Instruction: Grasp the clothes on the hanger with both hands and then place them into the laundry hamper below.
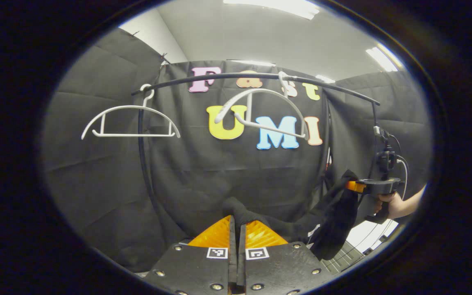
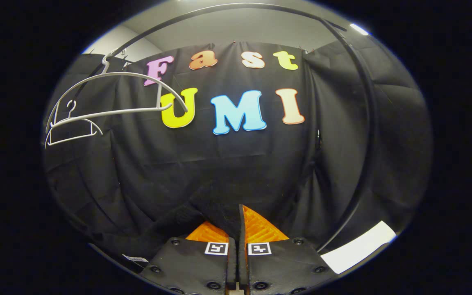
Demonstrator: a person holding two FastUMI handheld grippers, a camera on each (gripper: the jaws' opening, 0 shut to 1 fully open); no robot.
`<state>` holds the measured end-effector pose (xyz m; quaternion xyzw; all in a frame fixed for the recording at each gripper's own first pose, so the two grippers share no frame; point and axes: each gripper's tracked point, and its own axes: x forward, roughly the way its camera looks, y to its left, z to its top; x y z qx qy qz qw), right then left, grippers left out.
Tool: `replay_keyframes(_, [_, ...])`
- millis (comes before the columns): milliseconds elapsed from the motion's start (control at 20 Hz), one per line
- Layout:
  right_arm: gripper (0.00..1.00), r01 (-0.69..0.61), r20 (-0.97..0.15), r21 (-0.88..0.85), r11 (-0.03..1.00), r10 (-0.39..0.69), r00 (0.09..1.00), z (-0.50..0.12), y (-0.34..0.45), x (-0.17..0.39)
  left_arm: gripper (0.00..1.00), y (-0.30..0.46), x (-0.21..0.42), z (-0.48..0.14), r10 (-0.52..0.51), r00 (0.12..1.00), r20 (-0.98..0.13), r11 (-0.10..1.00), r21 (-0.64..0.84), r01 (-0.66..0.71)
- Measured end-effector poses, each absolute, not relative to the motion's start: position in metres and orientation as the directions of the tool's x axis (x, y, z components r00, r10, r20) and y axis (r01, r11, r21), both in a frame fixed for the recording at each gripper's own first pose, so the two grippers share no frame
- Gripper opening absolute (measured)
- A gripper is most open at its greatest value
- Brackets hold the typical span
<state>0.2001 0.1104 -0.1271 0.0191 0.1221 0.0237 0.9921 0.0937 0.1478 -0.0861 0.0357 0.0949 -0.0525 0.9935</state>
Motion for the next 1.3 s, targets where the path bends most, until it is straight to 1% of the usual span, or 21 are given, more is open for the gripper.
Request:
replay_keyframes(100, [0.04,-0.02,-0.286,0.041,0.999,0.031,0.958,-0.143,0.105,0.182,0.01,0.138,0.094,-0.099,-0.124,0.97,-0.208,0.99,0.042,0.136])
replay_keyframes(200, [0.04,-0.015,-0.334,0.057,0.998,0.033,0.942,-0.159,0.103,0.168,0.01,0.132,0.099,-0.113,-0.129,0.964,-0.232,0.989,0.035,0.141])
replay_keyframes(450, [0.04,0.012,-0.419,0.101,0.995,0.032,0.907,-0.194,0.104,0.141,0.01,0.123,0.106,-0.168,-0.132,0.931,-0.339,0.99,0.002,0.141])
replay_keyframes(500, [0.04,0.015,-0.442,0.111,0.994,0.036,0.896,-0.204,0.106,0.137,0.02,0.12,0.103,-0.18,-0.138,0.923,-0.36,0.989,-0.007,0.145])
replay_keyframes(550, [0.0,0.02,-0.465,0.123,0.992,0.04,0.885,-0.212,0.108,0.132,0.01,0.117,0.103,-0.192,-0.143,0.913,-0.381,0.989,-0.017,0.148])
replay_keyframes(600, [0.04,0.025,-0.493,0.135,0.991,0.045,0.869,-0.222,0.11,0.128,0.02,0.113,0.1,-0.204,-0.148,0.903,-0.404,0.988,-0.019,0.153])
replay_keyframes(700, [0.04,0.034,-0.543,0.145,0.989,0.05,0.838,-0.242,0.111,0.119,0.01,0.109,0.099,-0.227,-0.144,0.886,-0.441,0.987,-0.002,0.16])
replay_keyframes(1000, [0.04,0.034,-0.643,0.142,0.989,0.066,0.763,-0.288,0.119,0.097,0.01,0.099,0.102,-0.298,-0.165,0.828,-0.536,0.981,-0.001,0.195])
replay_keyframes(1300, [0.04,0.025,-0.723,0.132,0.991,0.079,0.686,-0.344,0.141,0.084,0.02,0.1,0.099,-0.367,-0.162,0.771,-0.616,0.981,-0.014,0.195])
